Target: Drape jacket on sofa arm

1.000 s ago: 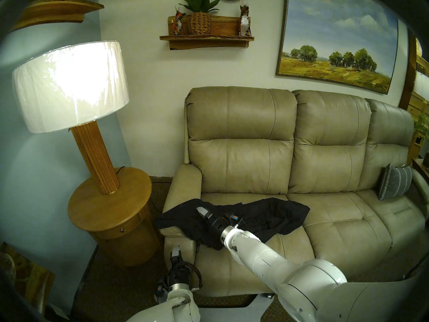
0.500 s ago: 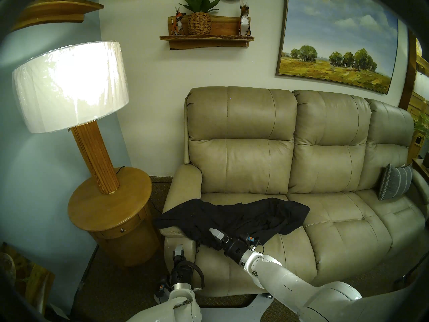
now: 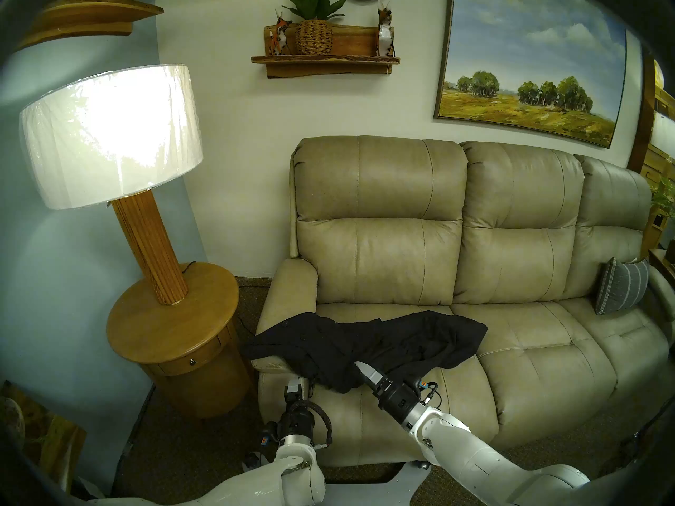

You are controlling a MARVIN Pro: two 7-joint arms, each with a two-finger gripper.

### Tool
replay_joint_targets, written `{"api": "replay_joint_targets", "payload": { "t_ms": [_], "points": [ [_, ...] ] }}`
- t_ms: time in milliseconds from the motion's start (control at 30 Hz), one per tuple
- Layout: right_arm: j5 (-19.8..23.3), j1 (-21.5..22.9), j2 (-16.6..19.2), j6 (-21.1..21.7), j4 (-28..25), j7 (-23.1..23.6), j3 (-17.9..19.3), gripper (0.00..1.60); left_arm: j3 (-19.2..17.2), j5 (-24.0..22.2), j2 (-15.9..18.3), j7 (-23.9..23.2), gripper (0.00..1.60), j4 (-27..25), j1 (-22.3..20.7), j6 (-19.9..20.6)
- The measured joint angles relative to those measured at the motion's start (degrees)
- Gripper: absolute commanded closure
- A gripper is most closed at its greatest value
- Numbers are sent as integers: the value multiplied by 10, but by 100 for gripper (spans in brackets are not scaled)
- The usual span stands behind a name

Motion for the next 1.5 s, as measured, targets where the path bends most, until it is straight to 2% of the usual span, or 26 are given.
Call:
{"api": "replay_joint_targets", "payload": {
  "t_ms": [467,733,1000,1033,1100,1133,1167,1200,1367,1500],
  "points": [
    [19,-79,38,0,-86,2,24,0,14,39,-39,96,0,64,-80,3],
    [29,-112,49,2,-132,-4,35,0,4,53,-65,176,0,130,-129,27],
    [37,-137,57,3,-163,-25,44,0,5,74,-94,235,0,186,-175,57],
    [38,-138,57,3,-164,-26,44,0,5,74,-95,236,42,187,-176,58],
    [39,-144,59,5,-171,-33,46,0,10,78,-103,253,91,207,-190,67],
    [40,-147,60,5,-174,-38,47,0,14,81,-107,261,102,218,-197,73],
    [41,-150,60,6,-178,-42,48,0,16,84,-111,269,141,228,-204,78],
    [43,-154,61,7,-184,-49,49,0,19,88,-117,278,160,240,-213,84],
    [45,-162,61,11,-198,-67,51,0,14,98,-129,298,160,260,-234,95],
    [47,-167,59,15,-208,-84,51,0,-7,103,-134,307,160,264,-253,98]
  ]
}}
